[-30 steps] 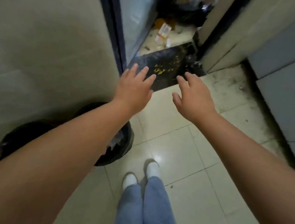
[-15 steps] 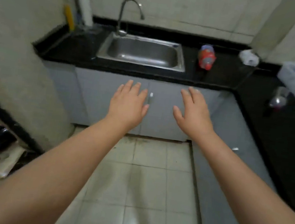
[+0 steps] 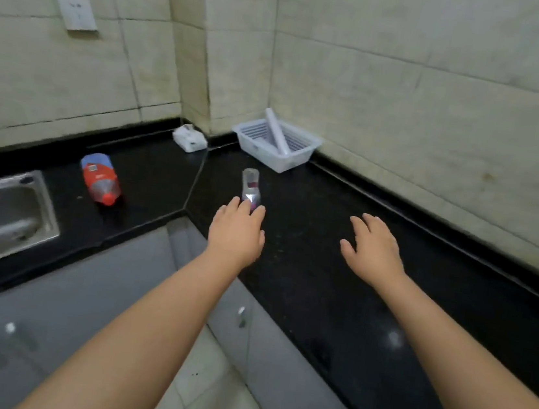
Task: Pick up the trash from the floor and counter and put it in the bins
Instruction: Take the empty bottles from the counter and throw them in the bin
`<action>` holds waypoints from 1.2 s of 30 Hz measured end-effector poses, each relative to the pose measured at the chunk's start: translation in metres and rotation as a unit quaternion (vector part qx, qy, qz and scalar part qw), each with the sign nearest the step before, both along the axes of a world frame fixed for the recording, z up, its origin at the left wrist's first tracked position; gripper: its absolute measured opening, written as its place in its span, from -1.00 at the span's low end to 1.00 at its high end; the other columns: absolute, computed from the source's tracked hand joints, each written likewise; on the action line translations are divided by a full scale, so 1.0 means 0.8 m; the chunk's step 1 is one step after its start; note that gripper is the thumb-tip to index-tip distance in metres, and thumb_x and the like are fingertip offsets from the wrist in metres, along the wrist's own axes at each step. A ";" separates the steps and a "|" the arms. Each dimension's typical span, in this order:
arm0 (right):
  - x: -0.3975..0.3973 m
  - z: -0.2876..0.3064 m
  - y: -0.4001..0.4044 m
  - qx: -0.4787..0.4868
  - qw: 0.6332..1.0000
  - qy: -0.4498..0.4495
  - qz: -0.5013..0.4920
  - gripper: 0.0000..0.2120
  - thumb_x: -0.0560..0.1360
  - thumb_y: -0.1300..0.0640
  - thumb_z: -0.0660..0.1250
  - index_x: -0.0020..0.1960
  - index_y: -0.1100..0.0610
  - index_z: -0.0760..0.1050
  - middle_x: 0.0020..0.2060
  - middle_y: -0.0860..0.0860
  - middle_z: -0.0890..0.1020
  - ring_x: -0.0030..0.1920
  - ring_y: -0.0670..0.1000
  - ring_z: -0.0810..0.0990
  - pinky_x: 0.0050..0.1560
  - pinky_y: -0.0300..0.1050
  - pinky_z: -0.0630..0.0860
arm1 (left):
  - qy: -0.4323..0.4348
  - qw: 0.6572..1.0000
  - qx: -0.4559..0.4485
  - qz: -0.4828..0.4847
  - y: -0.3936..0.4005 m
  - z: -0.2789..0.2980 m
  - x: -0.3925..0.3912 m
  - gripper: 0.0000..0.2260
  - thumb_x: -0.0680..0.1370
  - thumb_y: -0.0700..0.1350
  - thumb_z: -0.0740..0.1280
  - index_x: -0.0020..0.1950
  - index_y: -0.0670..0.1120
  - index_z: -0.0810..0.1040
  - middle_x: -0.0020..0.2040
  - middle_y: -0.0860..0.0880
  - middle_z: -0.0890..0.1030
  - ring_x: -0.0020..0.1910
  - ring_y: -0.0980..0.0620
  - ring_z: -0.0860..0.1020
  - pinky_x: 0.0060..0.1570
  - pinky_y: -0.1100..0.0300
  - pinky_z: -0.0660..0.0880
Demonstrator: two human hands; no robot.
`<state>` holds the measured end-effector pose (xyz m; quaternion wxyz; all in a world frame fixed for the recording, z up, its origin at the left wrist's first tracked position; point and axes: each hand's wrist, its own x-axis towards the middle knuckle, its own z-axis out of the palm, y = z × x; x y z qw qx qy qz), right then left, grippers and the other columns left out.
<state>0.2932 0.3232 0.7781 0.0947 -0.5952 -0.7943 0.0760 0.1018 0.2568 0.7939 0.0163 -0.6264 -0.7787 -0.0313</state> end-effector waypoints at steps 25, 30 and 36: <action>-0.125 -0.137 0.279 -0.119 0.910 0.198 -0.344 -0.58 0.46 0.12 0.31 0.24 0.25 0.29 0.25 0.19 0.42 0.14 0.20 0.51 -0.04 -0.03 0.45 | 0.350 0.803 -0.225 -0.426 0.422 -0.158 -0.151 -0.48 0.49 -0.16 0.36 0.42 -0.10 0.28 0.45 -0.16 0.29 0.42 -0.14 0.27 0.36 -0.04 0.32; -0.137 -0.120 0.285 -0.093 0.917 0.217 -0.323 -0.62 0.42 0.15 0.35 0.17 0.24 0.36 0.16 0.18 0.46 0.08 0.17 0.50 -0.12 -0.15 0.31 | 0.292 0.832 -0.166 -0.441 0.454 -0.148 -0.124 -0.64 0.55 -0.16 0.28 0.34 -0.10 0.37 0.35 -0.09 0.39 0.34 -0.08 0.34 0.29 0.08 0.35; -0.087 -0.121 0.224 -0.072 0.900 0.220 -0.368 -0.64 0.40 0.15 0.37 0.13 0.24 0.38 0.13 0.18 0.49 -0.07 0.01 0.39 -0.11 -0.17 0.29 | 0.253 0.881 -0.254 -0.309 0.472 -0.162 -0.088 -0.38 0.49 -0.17 0.37 0.48 -0.06 0.16 0.45 -0.14 0.27 0.44 -0.18 0.22 0.35 -0.09 0.32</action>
